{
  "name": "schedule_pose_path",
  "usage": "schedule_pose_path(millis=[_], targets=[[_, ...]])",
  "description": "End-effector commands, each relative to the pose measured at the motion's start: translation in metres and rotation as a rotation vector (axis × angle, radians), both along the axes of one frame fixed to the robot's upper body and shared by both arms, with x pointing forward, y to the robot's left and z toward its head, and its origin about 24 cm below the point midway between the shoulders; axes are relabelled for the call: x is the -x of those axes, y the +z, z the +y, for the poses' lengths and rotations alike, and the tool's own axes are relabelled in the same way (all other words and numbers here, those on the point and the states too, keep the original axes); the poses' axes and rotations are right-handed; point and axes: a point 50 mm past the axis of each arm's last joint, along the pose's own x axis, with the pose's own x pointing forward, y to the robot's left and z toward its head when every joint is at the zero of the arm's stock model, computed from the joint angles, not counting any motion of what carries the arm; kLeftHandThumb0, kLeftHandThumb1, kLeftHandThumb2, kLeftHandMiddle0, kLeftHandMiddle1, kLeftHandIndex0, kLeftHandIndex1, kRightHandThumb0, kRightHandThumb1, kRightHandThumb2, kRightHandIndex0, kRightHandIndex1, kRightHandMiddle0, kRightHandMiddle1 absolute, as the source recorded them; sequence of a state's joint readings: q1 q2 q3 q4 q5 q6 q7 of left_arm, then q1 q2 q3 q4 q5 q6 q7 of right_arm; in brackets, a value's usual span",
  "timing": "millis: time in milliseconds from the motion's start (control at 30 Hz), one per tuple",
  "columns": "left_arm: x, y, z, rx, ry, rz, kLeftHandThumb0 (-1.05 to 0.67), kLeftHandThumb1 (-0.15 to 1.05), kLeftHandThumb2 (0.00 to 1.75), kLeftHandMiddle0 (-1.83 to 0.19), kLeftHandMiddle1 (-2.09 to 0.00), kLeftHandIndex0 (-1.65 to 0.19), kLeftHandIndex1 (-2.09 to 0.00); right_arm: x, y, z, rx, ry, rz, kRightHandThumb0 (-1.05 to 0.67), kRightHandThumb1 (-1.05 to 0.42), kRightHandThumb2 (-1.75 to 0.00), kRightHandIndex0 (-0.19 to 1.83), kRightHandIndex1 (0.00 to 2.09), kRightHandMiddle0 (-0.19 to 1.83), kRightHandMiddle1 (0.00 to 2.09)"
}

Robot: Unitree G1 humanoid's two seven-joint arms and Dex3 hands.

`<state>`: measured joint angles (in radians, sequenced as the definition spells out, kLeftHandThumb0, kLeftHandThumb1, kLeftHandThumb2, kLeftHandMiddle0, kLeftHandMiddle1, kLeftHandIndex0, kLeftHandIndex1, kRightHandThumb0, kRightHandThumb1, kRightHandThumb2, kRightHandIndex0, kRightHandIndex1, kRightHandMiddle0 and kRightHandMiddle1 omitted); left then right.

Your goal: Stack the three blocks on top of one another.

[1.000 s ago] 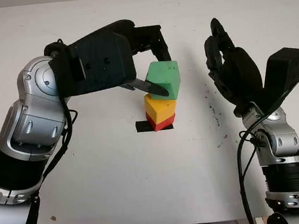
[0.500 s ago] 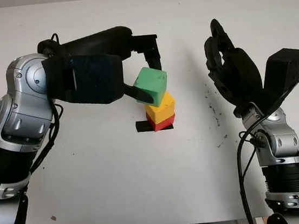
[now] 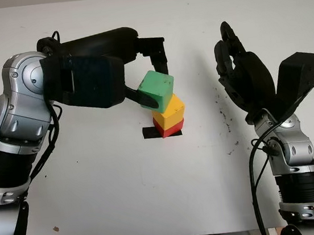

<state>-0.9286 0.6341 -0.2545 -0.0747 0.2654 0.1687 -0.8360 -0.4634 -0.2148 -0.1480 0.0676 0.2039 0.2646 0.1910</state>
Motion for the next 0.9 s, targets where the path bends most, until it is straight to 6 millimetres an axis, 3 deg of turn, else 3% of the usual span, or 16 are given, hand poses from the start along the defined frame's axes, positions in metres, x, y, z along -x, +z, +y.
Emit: schedule_pose_path(millis=[0, 867], targets=[[0.0023, 0.0080, -0.0028, 0.013, -0.017, -0.011, -0.53, 1.05, 0.23, -0.09, -0.05, -0.27, -1.54, 0.0032, 0.0000, -0.0016, -0.002, -0.005, -0.013, -0.70, -1.05, -0.59, -0.19, 0.00, -0.19, 0.00], [0.0040, 0.0063, -0.0101, 0.066, -0.042, -0.011, -0.54, 1.05, 0.21, -0.08, -0.05, -0.24, -1.52, 0.0065, -0.0030, -0.0012, -0.015, -0.005, -0.006, -0.69, -1.05, -0.61, -0.19, 0.00, -0.19, 0.00]])
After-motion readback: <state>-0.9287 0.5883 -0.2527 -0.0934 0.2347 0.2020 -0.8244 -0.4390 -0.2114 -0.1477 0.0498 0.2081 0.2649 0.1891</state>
